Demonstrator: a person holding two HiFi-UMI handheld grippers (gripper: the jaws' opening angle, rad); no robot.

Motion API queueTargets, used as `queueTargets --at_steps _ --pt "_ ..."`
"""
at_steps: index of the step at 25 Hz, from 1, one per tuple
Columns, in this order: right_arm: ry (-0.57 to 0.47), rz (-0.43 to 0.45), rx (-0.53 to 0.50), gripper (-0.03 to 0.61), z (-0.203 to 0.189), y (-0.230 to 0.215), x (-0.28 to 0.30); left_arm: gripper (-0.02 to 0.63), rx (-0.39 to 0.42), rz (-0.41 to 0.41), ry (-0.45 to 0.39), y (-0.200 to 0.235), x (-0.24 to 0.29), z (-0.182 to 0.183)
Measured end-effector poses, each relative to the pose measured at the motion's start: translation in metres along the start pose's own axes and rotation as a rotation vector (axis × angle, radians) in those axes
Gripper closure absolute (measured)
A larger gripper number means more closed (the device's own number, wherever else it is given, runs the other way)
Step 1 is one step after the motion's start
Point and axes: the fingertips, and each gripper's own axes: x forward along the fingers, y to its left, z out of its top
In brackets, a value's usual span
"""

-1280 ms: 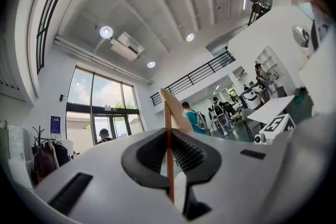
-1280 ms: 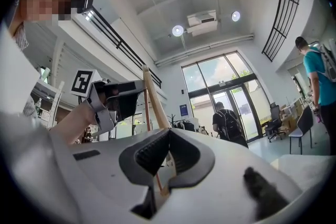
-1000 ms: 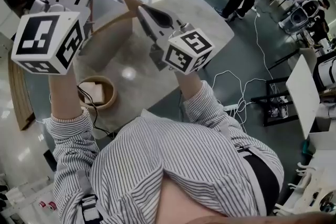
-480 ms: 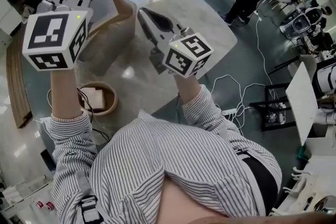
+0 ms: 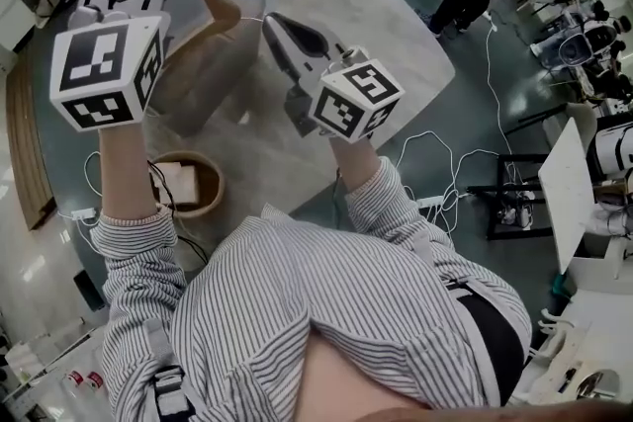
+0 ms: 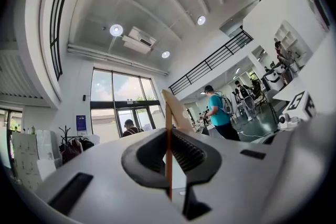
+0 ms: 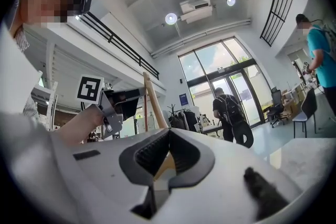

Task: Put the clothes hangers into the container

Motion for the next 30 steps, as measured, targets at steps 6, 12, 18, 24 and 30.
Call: queueTargets --at_steps 6,12,18,24,30 --pt "0.052 0.007 0.047 0.563 -0.028 -0.003 0.011 0.581 -0.050 0.050 0.018 0.013 0.004 -0.036" --pt "0.099 -0.001 0.071 0.563 -0.048 -0.012 0.010 0.581 -0.091 0.101 0.040 0.024 0.008 -0.060" --pt "0.126 -0.015 0.094 0.563 -0.065 -0.020 0.010 0.581 -0.096 0.146 0.066 0.029 0.006 -0.087" --pt "0.147 -0.020 0.113 0.563 -0.074 -0.024 0.014 0.581 -0.125 0.165 0.100 0.035 0.009 -0.112" --pt "0.168 -0.029 0.125 0.563 -0.086 -0.028 0.015 0.581 -0.140 0.199 0.111 0.047 0.005 -0.126"
